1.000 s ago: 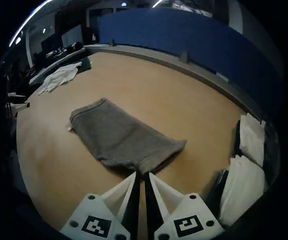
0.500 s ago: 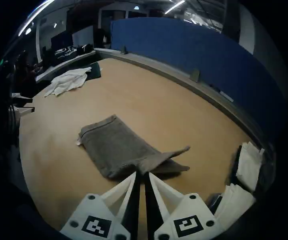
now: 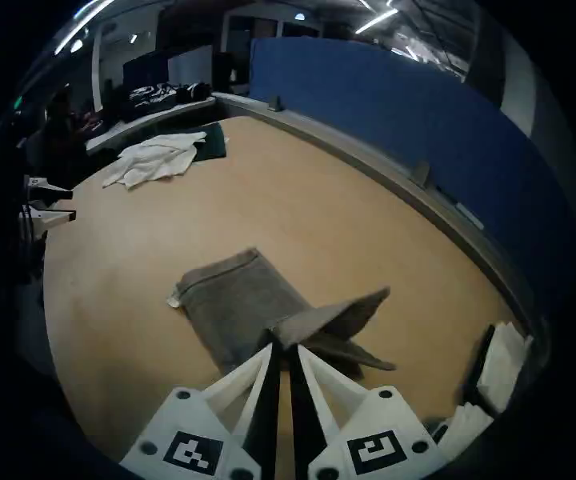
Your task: Fold towel
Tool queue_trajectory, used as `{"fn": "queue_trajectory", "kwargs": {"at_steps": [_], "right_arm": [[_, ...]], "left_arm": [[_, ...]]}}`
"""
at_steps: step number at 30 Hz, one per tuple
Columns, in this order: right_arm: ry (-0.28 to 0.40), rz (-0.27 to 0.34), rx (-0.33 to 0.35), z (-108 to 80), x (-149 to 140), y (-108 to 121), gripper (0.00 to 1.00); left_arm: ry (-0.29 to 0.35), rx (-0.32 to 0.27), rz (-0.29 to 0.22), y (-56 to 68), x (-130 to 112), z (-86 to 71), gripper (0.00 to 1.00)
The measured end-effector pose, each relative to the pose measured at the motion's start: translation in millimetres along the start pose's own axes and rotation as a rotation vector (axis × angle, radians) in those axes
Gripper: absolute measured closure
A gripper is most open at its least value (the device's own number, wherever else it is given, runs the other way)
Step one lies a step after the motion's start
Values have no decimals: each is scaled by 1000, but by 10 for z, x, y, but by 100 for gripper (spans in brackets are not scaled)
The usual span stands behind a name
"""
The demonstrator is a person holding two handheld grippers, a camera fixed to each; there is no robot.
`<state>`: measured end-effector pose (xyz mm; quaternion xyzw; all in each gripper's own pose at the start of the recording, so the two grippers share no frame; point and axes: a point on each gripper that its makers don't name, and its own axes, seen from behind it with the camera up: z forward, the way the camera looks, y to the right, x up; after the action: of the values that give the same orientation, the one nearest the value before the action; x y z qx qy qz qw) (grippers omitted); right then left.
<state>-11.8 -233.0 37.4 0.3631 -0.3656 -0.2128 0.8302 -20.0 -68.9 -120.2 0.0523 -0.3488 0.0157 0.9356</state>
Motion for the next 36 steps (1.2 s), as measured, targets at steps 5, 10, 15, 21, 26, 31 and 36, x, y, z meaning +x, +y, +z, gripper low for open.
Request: {"fn": "queue_trajectory", "kwargs": {"at_steps": [5, 10, 15, 21, 26, 31, 36], "right_arm": [[-2, -69, 46, 186, 206, -259, 93], [-16, -125, 102, 426, 321, -579, 93], [-43, -149, 165, 692, 295, -931, 93], [-111, -126, 210, 983, 31, -1201, 93], [-124, -104, 215, 1039, -62, -1239, 93], [-124, -91, 217, 1018, -72, -1211, 93], [-121, -79, 220, 1003, -65, -1198, 91]], "left_arm": [[3, 14, -19, -109, -54, -54, 6], [2, 28, -45, -213, -131, -112, 6], [0, 42, -70, -301, -209, -156, 6], [-5, 50, -85, -346, -282, -172, 6], [-7, 51, -95, -357, -305, -165, 6], [-9, 52, -95, -361, -310, -139, 6], [-10, 50, -87, -350, -290, -111, 6]]}}
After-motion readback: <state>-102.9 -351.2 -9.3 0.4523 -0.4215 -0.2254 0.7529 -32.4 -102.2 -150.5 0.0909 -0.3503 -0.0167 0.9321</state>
